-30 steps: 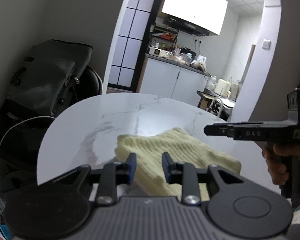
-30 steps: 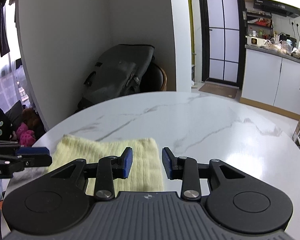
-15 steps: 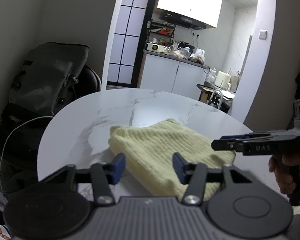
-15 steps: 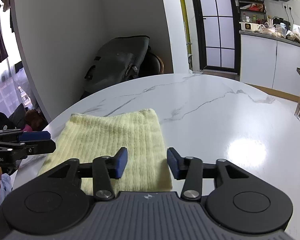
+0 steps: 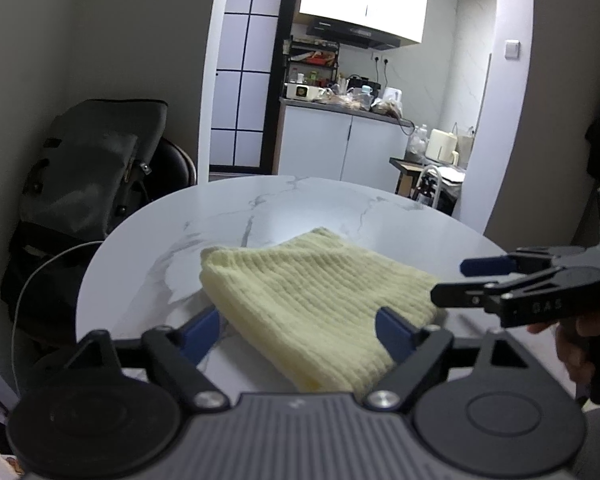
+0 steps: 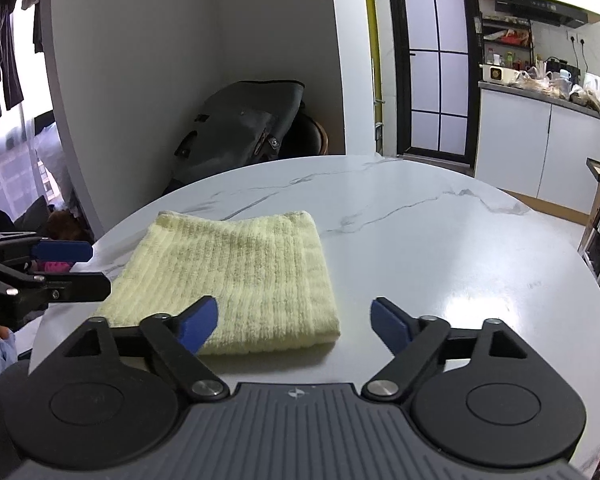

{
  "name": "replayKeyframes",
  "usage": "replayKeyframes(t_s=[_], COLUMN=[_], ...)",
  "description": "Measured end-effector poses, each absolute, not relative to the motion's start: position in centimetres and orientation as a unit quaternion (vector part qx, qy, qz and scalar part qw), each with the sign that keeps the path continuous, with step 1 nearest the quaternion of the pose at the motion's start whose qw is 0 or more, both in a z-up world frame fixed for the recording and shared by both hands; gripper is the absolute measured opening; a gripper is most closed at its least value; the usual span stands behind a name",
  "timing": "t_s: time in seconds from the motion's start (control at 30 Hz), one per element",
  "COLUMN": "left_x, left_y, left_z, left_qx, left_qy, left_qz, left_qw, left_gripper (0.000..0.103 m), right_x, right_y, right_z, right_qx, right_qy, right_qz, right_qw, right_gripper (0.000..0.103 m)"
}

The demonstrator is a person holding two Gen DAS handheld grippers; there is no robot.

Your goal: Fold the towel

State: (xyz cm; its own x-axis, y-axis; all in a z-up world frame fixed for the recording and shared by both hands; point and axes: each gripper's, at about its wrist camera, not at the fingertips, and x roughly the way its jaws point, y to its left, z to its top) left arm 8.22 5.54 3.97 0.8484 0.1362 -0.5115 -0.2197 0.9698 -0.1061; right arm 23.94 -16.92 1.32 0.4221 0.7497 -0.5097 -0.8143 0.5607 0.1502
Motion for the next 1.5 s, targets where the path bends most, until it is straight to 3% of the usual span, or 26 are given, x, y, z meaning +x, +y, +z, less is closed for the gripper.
replayKeyframes(t_s=[0.2, 0.3, 1.5], left_x=[7.1, 6.7, 0.1], left_y=[4.4, 4.0, -1.0], left_z=[4.3, 4.4, 4.7], left_qx=[-0.077, -0.078, -0.015], left_qy=[0.259, 0.259, 0.261], left_qz=[0.091, 0.095, 0.108], left_qw=[0.958, 0.958, 0.959], left_gripper=[0.100, 0.102, 0.103], right_x=[22.6, 21.8, 13.8], right_y=[-18.0, -18.6, -23.1], right_z=[1.6, 1.8, 1.9], right_qx=[-0.064, -0.063, -0.074], right_qy=[0.263, 0.252, 0.223], right_qz=[0.475, 0.480, 0.479], right_qw=[0.838, 0.838, 0.846], right_gripper=[0.094, 0.100, 0.102])
